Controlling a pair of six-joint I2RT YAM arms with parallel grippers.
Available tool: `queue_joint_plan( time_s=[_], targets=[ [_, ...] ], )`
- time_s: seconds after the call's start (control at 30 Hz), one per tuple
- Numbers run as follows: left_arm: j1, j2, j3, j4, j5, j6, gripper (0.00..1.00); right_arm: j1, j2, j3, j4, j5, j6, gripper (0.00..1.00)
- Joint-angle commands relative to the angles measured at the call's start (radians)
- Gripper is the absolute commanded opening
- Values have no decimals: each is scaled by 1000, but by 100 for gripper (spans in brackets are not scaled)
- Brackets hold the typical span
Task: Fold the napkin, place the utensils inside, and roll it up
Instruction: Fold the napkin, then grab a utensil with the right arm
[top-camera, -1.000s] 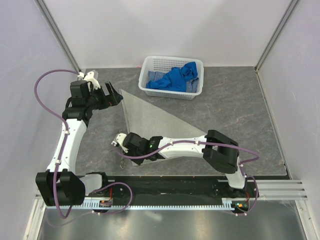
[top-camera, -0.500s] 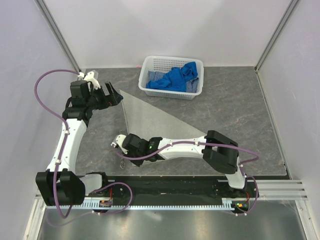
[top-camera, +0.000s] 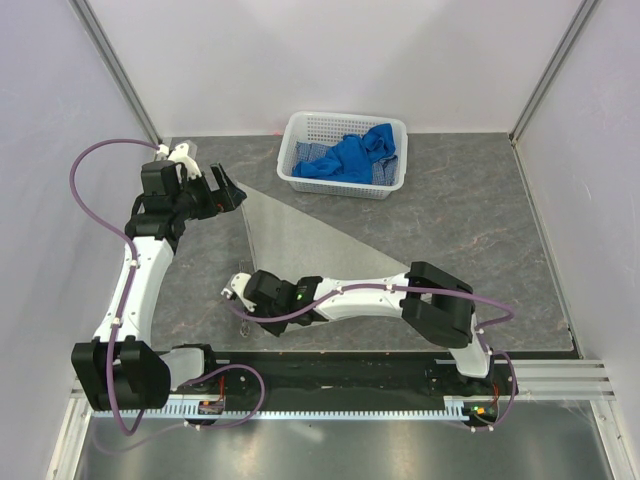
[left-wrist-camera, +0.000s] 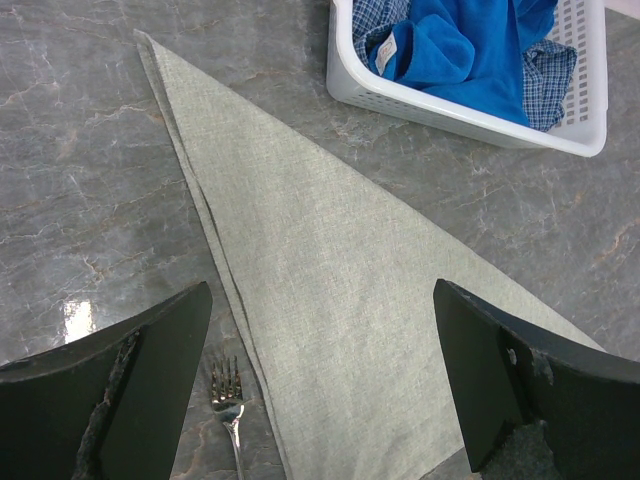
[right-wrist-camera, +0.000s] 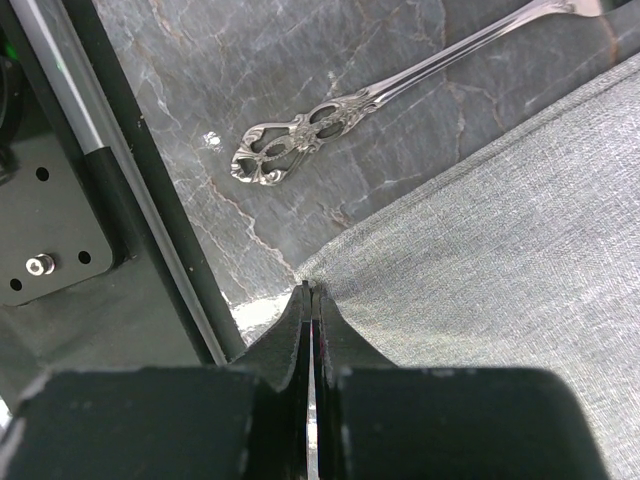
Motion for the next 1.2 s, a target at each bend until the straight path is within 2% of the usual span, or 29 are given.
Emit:
queue_joint_plan(
  time_s=[0.0,0.17,0.27,0.3,0.4,0.43,0.53,0.77,1.17],
  targets=[
    [6,5,2,15,14,12,100,10,12,24,4,-33,12,0],
    [6,5,1,15,14,12,100,9,18,25,4,-42,11,0],
    [6,6,4,14,10,7,100,9,7,38,6,-25,21,14],
    [6,6,5,15,7,3,100,9,1,42,6,-14,26,28],
    [8,3,9,15,-4,-14,100,7,-24,65,9,65,50,43],
    [8,3,9,14,-7,-19,100,6,-25,85,12,91,76,45],
    [8,-2,18,14,-55,-54,100,1,11,148,14,196,125,46],
    [11,-24,35,-8,-150,-86,100,-14,150,303,0,270,285,46],
    [60,-37,30,-9,-93,-106,100,-25,335,493,-106,366,336,44]
  ],
)
